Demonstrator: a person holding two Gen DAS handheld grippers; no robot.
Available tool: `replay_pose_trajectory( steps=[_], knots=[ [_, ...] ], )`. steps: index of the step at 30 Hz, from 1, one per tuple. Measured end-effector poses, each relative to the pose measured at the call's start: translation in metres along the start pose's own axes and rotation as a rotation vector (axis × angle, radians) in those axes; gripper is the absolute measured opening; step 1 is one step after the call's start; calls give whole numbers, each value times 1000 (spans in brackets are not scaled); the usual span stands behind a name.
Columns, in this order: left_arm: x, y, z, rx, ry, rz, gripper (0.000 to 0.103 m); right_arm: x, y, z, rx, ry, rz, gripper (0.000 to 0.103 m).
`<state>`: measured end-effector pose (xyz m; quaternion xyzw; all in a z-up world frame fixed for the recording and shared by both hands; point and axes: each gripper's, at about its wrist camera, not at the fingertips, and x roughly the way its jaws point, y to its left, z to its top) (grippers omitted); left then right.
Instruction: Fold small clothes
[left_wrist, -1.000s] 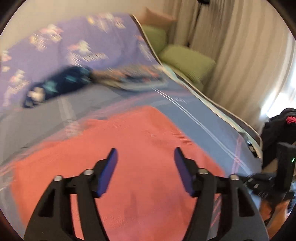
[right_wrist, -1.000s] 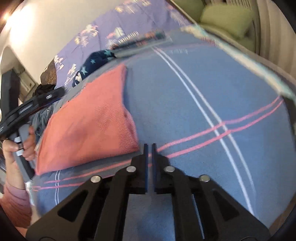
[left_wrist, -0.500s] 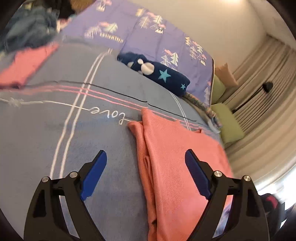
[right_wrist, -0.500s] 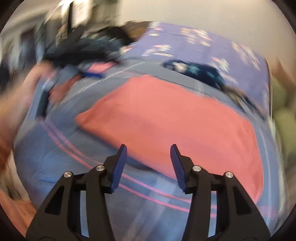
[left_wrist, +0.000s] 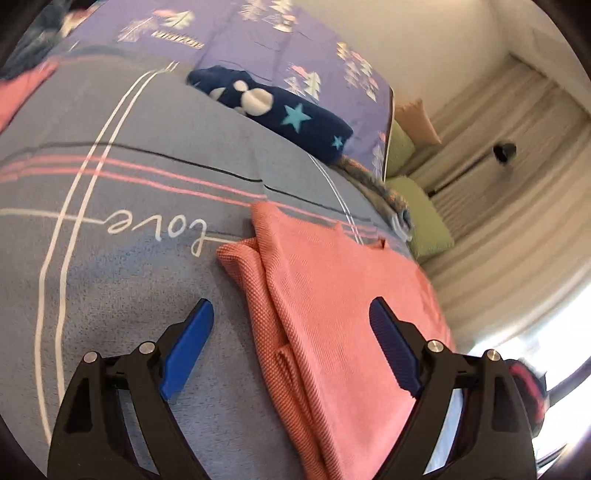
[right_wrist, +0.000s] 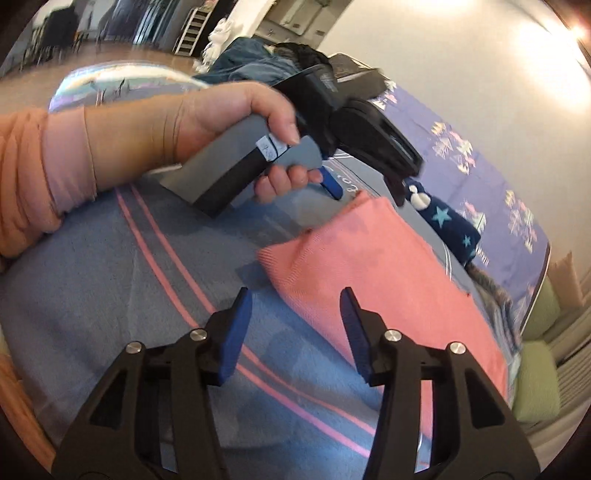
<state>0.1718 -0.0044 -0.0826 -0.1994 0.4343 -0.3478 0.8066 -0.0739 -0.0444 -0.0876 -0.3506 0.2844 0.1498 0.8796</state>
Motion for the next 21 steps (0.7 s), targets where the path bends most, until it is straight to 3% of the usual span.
replay_pose_trajectory(
  steps=[5,12,14,18,21],
  knots=[
    [3,-6,-5,69,28,-5,86,18,7,11,-64,20,-125,51],
    [6,3,-3,18,21,-69,86,45,-4,31,32,62,-126,49],
    [7,3,-4,26,22,-75,82,52,-4,39,54,74,-126,45],
    [14,4,-5,26,57,-81,54,50,1,41,56,77,-127,42],
    [13,7,-5,10,60,-95,51,47,6,41,52,76,-130,36]
  ],
)
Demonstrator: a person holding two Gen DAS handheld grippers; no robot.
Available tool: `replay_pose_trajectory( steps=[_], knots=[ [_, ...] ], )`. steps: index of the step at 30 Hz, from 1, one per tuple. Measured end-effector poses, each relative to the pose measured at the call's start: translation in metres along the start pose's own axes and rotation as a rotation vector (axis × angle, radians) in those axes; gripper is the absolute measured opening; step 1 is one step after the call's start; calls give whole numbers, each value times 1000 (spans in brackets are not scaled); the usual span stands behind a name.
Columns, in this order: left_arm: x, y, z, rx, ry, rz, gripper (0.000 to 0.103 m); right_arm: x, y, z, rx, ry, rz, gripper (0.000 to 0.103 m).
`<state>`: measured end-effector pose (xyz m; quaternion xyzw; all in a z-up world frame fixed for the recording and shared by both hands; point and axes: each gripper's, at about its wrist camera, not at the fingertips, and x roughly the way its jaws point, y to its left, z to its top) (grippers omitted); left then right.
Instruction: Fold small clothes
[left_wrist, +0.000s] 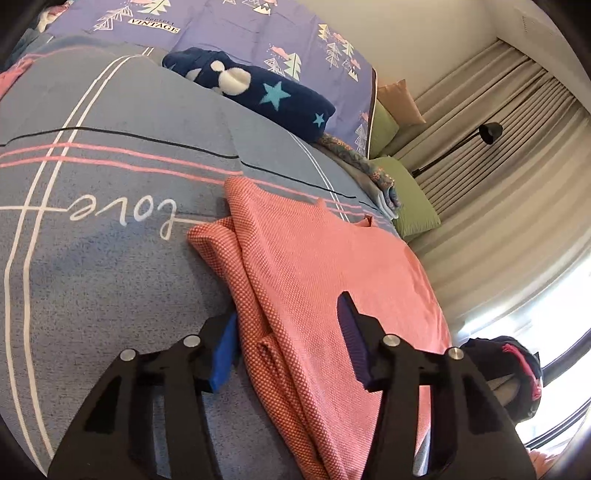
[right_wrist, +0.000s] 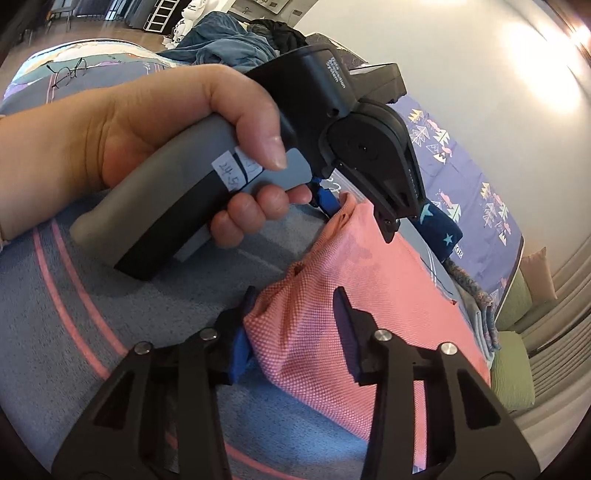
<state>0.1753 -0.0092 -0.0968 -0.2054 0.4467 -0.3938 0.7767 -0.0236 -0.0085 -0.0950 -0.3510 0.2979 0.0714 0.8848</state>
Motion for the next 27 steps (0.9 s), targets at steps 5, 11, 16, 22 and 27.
replay_pose_trajectory(
  steps=[5,11,16,22,27],
  knots=[
    [-2,4,0,-20,1,-9,45,0,2,2,8,5,11,23],
    [-2,18,1,-96,9,-23,11,-7,-21,-1,168,-3,79,10],
    [-6,10,0,-73,-14,-12,9,-12,-50,-9,341,-18,160,9],
    [-9,8,3,-123,-39,-41,9,-17,-63,-16,418,-43,202,9],
    [-11,-8,10,-124,-57,-52,8,-24,-77,-20,458,-74,207,9]
  ],
)
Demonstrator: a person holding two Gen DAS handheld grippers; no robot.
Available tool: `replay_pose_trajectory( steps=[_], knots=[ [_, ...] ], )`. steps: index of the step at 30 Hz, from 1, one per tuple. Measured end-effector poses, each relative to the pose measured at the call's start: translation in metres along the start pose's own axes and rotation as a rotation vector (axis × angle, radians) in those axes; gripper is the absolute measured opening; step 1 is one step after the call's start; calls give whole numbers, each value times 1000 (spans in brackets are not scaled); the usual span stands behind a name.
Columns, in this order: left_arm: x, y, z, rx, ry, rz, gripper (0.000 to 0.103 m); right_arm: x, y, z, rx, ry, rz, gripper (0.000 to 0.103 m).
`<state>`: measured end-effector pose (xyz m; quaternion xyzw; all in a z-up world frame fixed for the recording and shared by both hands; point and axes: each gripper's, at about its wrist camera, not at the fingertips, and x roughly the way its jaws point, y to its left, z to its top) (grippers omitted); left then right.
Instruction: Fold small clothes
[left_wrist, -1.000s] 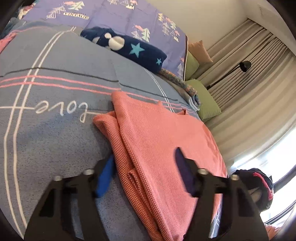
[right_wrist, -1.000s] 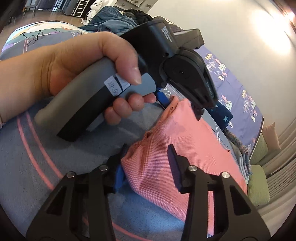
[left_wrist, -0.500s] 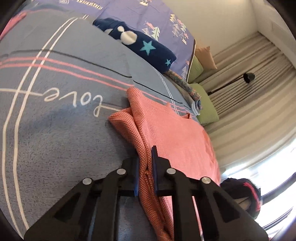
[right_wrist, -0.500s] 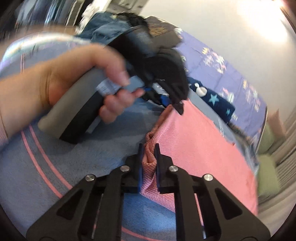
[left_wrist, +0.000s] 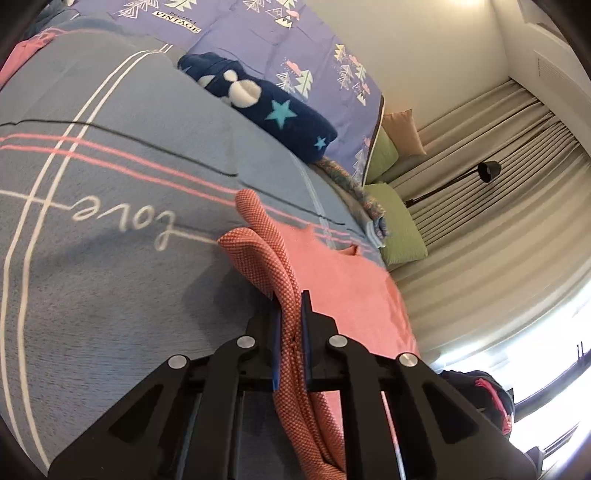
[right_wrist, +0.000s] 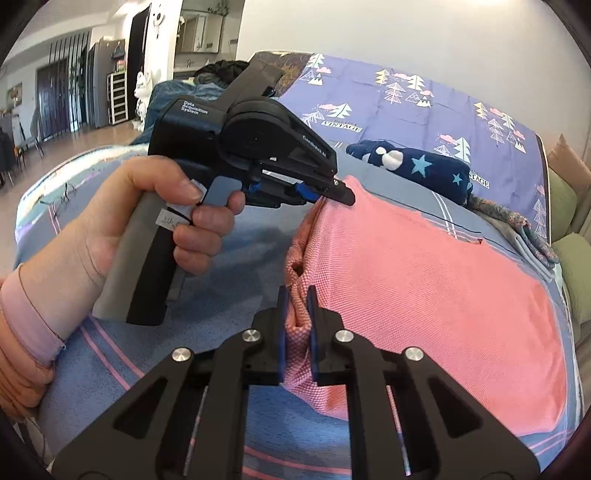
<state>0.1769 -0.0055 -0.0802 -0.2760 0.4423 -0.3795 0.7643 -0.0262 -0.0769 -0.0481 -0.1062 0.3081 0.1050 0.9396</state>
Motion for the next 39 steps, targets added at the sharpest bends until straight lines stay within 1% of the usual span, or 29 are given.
replay_pose_trajectory(
  steps=[6,8,14,23,31,39],
  knots=[
    [9,-32,11,26,25,37,7,-23,-32,1,95,-57,-12,9],
    [13,-45,14,40,26,37,7,-30,-47,0,136,-70,-12,9],
    [33,-87,17,100,37,38,7,-49,-93,-12,279,-98,22,9],
    [75,-141,15,181,82,64,6,-69,-152,-35,442,-145,54,9],
    [117,-186,7,249,131,85,6,-87,-195,-58,537,-188,28,9],
    [165,-221,-9,302,191,129,5,-96,-231,-89,636,-193,16,9]
  ],
)
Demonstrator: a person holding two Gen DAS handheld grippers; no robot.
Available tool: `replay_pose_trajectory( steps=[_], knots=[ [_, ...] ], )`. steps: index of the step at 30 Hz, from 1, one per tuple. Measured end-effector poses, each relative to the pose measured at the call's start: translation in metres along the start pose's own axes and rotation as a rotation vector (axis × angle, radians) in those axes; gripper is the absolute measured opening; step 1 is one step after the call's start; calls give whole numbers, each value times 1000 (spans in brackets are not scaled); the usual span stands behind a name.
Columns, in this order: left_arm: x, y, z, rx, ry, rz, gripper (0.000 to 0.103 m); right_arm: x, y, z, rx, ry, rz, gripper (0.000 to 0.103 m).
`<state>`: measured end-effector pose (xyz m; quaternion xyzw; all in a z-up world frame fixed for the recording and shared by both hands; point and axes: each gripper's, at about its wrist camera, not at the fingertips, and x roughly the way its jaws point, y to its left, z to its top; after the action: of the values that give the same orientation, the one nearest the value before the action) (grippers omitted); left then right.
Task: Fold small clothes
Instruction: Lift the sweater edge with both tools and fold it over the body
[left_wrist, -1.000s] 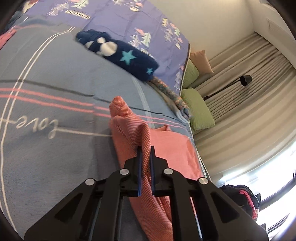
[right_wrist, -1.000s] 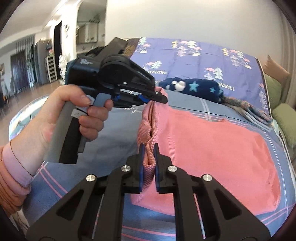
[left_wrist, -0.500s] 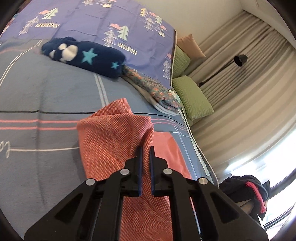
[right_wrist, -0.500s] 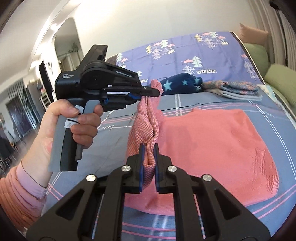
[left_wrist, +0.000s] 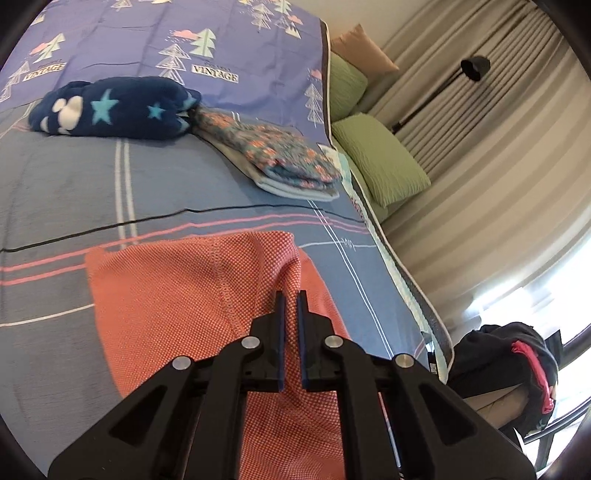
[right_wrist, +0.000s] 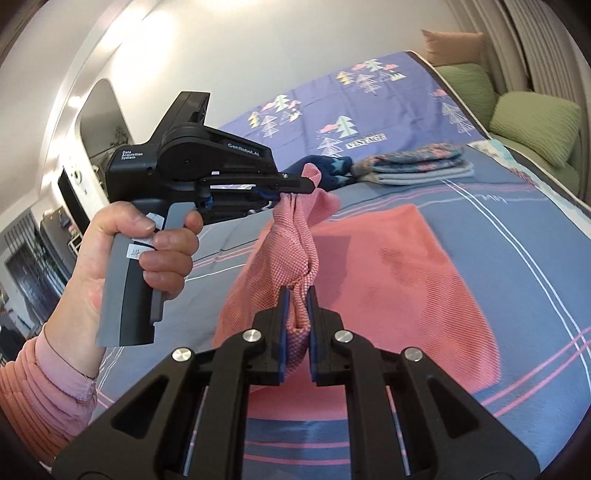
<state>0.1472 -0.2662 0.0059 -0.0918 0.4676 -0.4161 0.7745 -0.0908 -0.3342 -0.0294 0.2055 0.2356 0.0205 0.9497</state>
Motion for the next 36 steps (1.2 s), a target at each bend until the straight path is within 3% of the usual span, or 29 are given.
replay_pose_trajectory(
  steps=[5,21,23,25,28,33,35,36],
  knots=[
    [27,-18,-1,23,42,41,5,-2,-29,-3,79,33,17,8],
    [85,-52,-13,158,188,352,9,9,-58,-18,174,117,103,8],
    [90,-57,-11,171,196,395,20,7,-57,-18,164,108,113,8],
    [94,-63,-11,187,216,413,38,5,-53,-18,144,96,116,8],
    [110,-77,-15,270,281,483,51,2,-43,-17,96,77,105,8],
    [132,-90,-19,416,346,644,51,-1,-33,-15,60,54,100,8],
    [134,-89,-17,434,369,666,44,-1,-33,-15,63,55,104,8],
    [134,-87,-16,440,379,680,31,0,-34,-14,63,55,105,8]
  ],
)
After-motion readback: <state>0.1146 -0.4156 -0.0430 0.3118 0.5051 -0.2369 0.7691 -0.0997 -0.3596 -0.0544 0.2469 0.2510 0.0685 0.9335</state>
